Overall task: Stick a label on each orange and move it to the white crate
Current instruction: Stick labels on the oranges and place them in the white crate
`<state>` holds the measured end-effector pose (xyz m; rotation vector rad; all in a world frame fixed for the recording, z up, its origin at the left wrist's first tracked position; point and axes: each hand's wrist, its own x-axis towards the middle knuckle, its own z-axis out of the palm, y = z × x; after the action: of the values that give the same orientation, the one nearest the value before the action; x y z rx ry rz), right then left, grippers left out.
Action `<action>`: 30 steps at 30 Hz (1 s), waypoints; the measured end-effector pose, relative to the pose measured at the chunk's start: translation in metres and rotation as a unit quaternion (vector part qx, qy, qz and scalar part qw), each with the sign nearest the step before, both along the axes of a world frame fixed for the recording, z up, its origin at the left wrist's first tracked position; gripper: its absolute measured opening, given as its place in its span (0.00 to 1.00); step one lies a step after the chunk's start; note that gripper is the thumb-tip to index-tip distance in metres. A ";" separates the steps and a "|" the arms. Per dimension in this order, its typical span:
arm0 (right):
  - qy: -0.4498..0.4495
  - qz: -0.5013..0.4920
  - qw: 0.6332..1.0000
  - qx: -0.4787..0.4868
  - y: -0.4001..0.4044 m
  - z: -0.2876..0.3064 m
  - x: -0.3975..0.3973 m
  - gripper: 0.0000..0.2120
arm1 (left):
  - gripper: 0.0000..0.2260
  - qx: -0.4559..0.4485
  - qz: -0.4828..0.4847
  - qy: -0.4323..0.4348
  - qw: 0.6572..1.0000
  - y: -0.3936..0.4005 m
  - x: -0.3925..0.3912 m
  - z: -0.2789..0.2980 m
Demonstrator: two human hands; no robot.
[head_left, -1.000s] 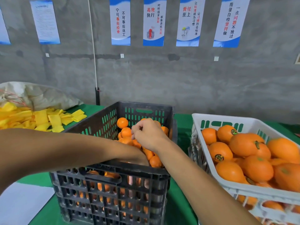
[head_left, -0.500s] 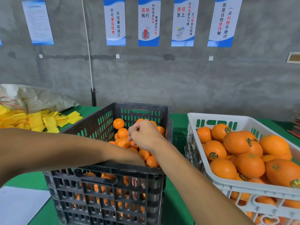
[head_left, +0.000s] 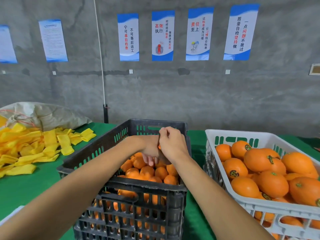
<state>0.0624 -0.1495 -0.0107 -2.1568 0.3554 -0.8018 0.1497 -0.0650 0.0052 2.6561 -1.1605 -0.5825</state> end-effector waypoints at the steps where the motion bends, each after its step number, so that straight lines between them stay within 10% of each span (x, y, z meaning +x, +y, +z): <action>1: -0.011 -0.015 1.000 0.012 -0.001 0.002 -0.001 0.16 | 0.13 -0.074 0.003 -0.027 0.997 0.006 -0.001 0.006; 8: -0.156 0.038 0.987 0.030 0.000 0.027 -0.067 0.16 | 0.27 -0.417 -0.049 -0.256 0.871 0.042 -0.079 0.021; 15: -0.252 0.067 0.963 0.062 -0.002 0.000 -0.189 0.16 | 0.29 -0.590 -0.117 -0.156 0.784 0.024 -0.190 -0.028; 30: 0.084 0.097 0.992 -0.020 -0.043 -0.218 -0.264 0.15 | 0.27 -0.502 -0.032 -0.085 0.860 0.051 -0.240 -0.234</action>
<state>-0.2016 -0.1923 -0.2292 -2.2609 0.2122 -0.5251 -0.0905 -0.0138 -0.2285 1.7669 -1.1454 0.2443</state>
